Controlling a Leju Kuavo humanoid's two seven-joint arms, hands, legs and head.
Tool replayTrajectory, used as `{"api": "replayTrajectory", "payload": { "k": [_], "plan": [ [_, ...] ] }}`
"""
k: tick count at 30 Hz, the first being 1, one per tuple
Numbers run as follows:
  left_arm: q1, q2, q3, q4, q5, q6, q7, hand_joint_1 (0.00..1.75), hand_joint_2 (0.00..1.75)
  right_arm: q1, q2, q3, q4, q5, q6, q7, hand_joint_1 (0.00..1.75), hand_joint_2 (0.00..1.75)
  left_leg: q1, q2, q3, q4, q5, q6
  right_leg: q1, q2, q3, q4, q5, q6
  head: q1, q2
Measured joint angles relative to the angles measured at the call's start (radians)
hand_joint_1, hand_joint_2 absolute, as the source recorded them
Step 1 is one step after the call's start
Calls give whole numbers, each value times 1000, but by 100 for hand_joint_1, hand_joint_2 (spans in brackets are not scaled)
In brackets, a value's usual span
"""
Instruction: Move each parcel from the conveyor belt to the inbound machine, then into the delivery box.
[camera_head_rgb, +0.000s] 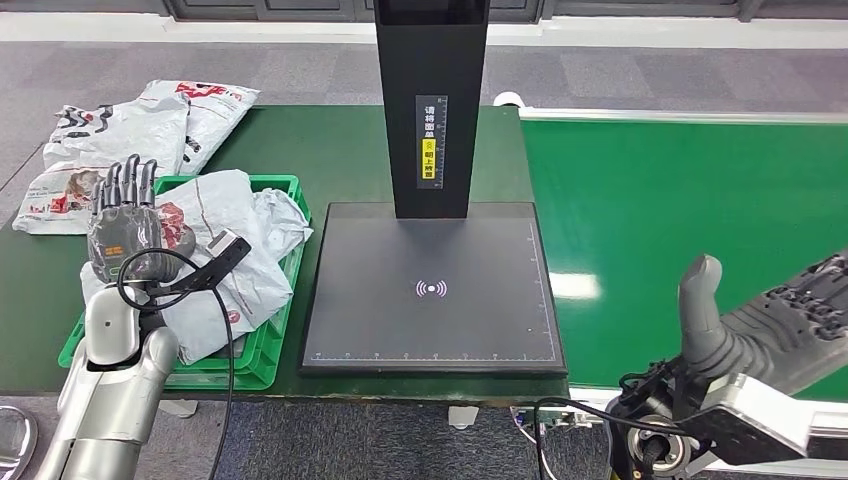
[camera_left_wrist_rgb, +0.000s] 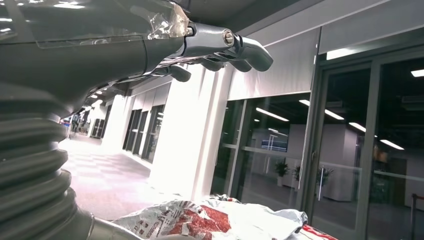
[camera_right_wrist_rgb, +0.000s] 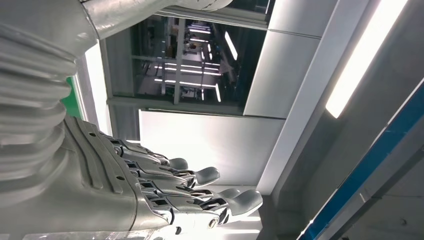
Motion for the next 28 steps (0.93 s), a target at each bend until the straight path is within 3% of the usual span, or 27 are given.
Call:
{"api": "replayTrajectory", "payload": {
  "k": [12, 17, 22, 28],
  "plan": [
    [-3, -26, -7, -16, -48, 33, 8, 0, 175, 1, 0, 0, 0, -7, 0, -7, 0, 175, 0, 1, 0, 0, 0, 0, 0, 0, 0, 0, 0, 0, 0, 0],
    [-7, -63, -68, -109, 141, 95, -84, 0, 175, 1, 0, 0, 0, -17, 0, -9, 0, 175, 0, -1, 0, 0, 0, 0, -1, -1, 0, 0, 0, 0, 0, 0],
    [-10, -81, -106, -158, 175, 95, -101, 0, 175, 2, 0, 0, 0, -19, 0, -8, 0, 175, -1, 1, 0, 0, -1, 0, -1, 0, 0, 0, 0, 0, 0, 0],
    [-10, -109, -180, -220, 587, 98, -325, 0, 175, -1, 0, 1, 9, -28, 0, 3, 0, 175, -1, 0, 0, 0, 0, 0, 0, 0, 0, 0, 0, 0, 0, 0]
  ]
}}
